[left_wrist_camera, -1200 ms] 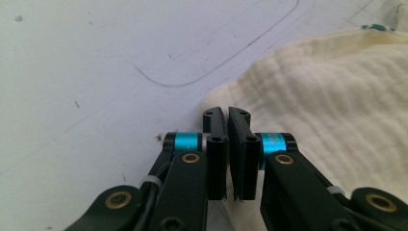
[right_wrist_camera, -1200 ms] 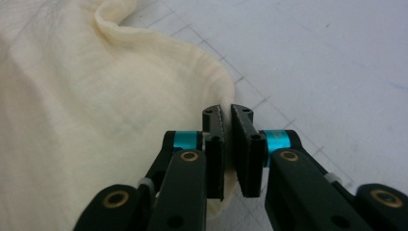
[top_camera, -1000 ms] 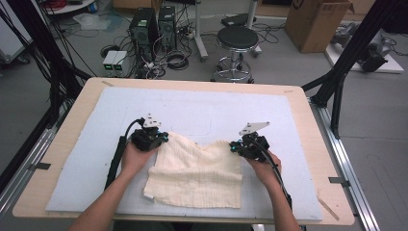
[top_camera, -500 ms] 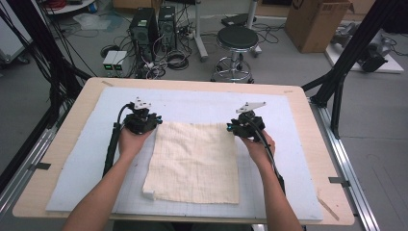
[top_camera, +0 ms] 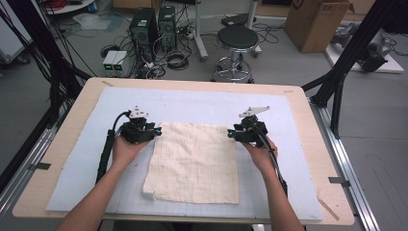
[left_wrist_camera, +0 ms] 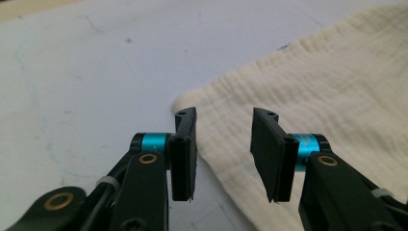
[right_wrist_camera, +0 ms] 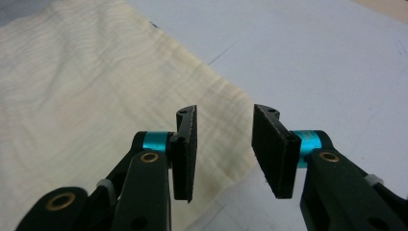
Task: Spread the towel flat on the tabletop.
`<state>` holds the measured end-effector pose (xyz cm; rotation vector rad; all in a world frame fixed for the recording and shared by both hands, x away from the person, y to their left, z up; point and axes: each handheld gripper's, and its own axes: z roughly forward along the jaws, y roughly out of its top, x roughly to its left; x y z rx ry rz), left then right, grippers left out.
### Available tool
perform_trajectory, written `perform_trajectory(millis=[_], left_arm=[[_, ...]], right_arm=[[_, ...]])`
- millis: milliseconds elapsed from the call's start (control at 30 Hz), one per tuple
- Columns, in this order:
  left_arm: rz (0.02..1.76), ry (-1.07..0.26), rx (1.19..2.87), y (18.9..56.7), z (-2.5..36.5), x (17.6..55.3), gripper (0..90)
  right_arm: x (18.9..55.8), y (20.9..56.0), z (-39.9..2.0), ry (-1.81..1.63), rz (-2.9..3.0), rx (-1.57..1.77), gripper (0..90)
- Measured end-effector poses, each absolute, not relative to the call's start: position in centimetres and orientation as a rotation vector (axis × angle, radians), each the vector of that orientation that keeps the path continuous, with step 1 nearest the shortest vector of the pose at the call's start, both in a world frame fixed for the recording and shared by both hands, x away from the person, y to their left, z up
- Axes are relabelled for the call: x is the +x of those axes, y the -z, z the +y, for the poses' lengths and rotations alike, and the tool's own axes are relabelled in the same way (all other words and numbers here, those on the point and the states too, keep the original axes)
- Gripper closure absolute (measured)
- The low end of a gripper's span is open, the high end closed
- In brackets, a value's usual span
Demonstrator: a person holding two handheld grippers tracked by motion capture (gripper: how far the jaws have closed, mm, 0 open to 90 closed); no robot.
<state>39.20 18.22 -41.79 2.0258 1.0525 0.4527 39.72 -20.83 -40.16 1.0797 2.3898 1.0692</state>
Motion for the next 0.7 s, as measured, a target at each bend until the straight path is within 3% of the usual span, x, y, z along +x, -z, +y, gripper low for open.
perform_trajectory(millis=[233,333,433,500,533,567,700], left_arm=[[1.116,-0.438,2.056,44.0,17.0,40.4,63.8],[1.119,-0.474,2.047,44.0,17.0,40.7,77.1],[1.132,-0.477,2.024,44.0,17.1,41.0,88.1],[1.150,-0.485,1.998,44.0,17.1,41.3,88.7],[1.155,-0.491,1.988,44.0,17.1,41.4,88.7],[1.166,-0.487,1.969,43.9,17.1,41.4,88.7],[1.157,-0.466,1.934,43.5,17.5,41.3,81.7]], right_arm=[[42.1,42.9,-20.6,-0.928,2.395,1.183,66.4],[42.7,43.3,-20.6,-0.960,2.432,1.198,83.2],[42.8,42.6,-20.3,-0.936,2.389,1.137,85.3],[42.8,41.6,-20.2,-0.968,2.319,1.123,85.0],[42.8,41.3,-20.2,-0.966,2.274,1.112,79.2],[42.9,41.2,-20.2,-0.929,2.216,1.103,66.5],[43.4,41.2,-21.5,-0.917,2.207,1.196,63.2]])
